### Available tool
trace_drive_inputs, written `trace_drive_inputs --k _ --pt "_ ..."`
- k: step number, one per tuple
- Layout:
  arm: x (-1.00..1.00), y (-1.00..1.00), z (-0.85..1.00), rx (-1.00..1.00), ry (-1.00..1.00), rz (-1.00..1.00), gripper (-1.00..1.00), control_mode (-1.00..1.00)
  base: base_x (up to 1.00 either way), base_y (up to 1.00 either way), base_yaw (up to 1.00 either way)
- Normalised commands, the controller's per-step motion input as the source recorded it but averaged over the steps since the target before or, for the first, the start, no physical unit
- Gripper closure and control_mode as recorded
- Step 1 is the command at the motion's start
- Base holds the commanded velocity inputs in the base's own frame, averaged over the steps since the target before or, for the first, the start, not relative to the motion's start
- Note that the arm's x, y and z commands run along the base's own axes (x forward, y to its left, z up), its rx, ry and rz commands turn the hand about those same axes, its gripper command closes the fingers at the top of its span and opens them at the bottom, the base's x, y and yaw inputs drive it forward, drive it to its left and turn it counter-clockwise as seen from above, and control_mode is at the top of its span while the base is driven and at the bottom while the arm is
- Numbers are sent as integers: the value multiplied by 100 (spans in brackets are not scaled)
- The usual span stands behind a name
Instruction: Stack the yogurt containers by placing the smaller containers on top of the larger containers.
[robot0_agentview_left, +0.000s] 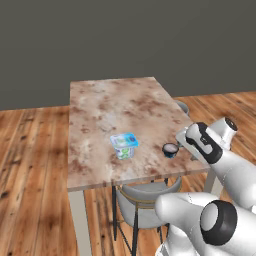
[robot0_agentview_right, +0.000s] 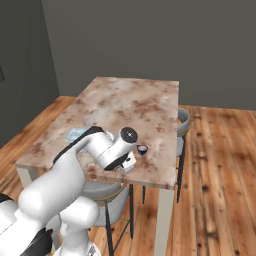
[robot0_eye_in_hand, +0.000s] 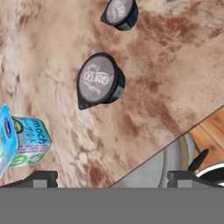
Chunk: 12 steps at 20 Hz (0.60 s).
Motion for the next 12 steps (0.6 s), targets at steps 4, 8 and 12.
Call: trace_drive_inputs --k 4,8,12 --pt "8 0 -5 0 -2 0 -100 -100 0 0 0" --pt "9 0 -2 1 -1 0 -100 -100 0 0 0" --pt "10 0 -4 0 0 0 -100 -100 0 0 0"
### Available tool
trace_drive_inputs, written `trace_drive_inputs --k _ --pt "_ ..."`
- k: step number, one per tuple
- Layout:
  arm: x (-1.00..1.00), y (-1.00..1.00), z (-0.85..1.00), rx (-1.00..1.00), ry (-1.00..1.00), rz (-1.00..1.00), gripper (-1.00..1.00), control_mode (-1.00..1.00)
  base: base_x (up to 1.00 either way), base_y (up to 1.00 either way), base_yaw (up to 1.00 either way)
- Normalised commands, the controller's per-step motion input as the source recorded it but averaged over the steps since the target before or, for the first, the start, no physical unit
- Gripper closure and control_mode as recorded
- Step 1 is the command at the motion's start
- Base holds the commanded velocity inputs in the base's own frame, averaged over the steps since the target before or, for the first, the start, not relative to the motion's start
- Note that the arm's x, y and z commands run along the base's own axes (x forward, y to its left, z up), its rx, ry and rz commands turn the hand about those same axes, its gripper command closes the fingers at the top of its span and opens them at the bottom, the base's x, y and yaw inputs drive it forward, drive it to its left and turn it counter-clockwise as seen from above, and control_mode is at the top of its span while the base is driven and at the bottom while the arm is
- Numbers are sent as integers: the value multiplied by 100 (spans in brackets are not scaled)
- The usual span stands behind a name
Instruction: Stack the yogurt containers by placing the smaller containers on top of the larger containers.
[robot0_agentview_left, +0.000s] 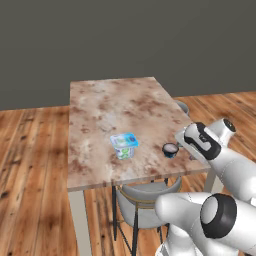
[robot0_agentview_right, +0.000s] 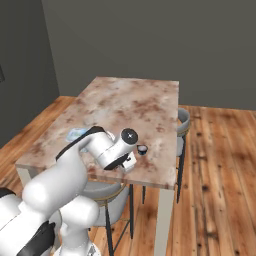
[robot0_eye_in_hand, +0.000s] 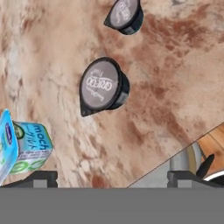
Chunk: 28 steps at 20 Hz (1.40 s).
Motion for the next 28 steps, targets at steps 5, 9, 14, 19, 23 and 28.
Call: trace_drive_inputs --k 5,9,14,19,23,28 --pt "12 0 -12 0 0 0 -100 -100 0 0 0" --pt "15 0 -13 0 0 0 -100 -100 0 0 0" --pt "16 0 -11 0 0 0 -100 -100 0 0 0" --pt "14 -2 -9 1 0 0 -100 -100 0 0 0" --pt "12 -6 -7 2 0 0 -100 -100 0 0 0" --pt "13 -8 -9 1 0 0 -100 -100 0 0 0"
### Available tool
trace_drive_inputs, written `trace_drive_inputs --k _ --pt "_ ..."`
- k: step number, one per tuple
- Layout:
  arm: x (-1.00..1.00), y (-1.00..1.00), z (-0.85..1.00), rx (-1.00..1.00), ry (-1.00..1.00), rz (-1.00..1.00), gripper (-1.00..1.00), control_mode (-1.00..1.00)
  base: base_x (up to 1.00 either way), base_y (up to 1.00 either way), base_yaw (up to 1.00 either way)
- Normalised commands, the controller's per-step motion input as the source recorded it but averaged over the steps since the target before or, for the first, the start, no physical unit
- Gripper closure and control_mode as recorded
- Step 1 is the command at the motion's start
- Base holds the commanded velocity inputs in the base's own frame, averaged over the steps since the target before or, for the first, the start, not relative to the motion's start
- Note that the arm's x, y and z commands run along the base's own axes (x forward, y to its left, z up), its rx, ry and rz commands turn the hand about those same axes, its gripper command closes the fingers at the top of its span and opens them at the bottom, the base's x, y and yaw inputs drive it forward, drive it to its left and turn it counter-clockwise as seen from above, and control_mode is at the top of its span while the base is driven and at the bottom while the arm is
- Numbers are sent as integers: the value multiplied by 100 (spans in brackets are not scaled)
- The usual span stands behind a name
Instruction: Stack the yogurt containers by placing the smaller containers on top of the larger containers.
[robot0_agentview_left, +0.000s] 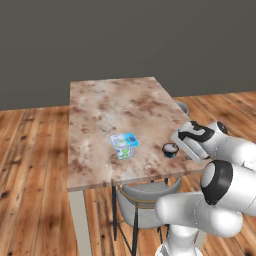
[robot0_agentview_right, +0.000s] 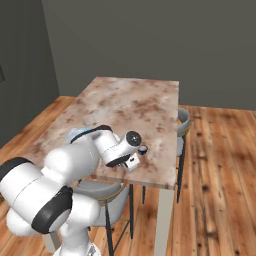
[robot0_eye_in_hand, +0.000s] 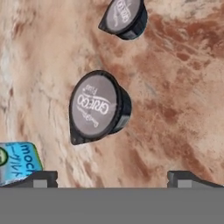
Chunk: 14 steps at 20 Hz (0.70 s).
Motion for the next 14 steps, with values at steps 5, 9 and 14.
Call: trace_drive_inputs --k 5,9,14 --pt "13 -5 -12 1 0 0 -100 -100 0 0 0" --pt "14 -4 -13 0 0 0 -100 -100 0 0 0" --pt "16 -3 -14 0 0 0 -100 -100 0 0 0"
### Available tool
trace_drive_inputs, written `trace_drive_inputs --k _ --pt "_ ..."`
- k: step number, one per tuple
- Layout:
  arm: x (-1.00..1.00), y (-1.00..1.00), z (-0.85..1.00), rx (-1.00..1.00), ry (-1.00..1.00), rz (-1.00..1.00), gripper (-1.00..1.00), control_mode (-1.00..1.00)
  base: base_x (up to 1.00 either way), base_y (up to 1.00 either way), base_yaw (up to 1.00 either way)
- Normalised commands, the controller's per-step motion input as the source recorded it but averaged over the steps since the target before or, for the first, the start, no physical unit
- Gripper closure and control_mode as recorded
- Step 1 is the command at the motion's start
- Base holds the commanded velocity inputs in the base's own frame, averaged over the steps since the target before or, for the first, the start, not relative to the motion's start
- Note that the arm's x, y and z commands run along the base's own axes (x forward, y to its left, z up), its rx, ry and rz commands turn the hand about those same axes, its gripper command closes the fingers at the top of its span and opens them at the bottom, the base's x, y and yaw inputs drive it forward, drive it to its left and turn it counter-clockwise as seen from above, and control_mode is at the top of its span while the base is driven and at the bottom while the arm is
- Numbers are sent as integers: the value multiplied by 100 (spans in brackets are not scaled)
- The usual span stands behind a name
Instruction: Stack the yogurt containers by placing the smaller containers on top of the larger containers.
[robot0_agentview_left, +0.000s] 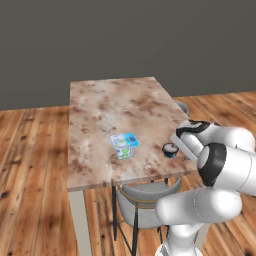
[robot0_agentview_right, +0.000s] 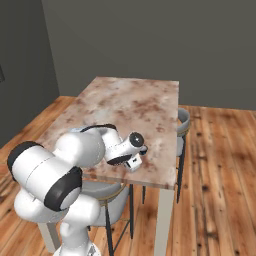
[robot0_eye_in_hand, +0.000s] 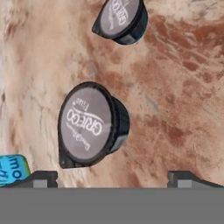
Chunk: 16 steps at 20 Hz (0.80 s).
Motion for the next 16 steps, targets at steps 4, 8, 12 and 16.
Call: trace_drive_inputs --k 4,8,12,16 --pt "16 -2 -14 0 0 0 -100 -100 0 0 0" --pt "17 0 -14 0 0 0 -100 -100 0 0 0" --pt "14 0 -12 0 0 0 -100 -100 0 0 0" --pt "13 0 -14 0 0 0 -100 -100 0 0 0"
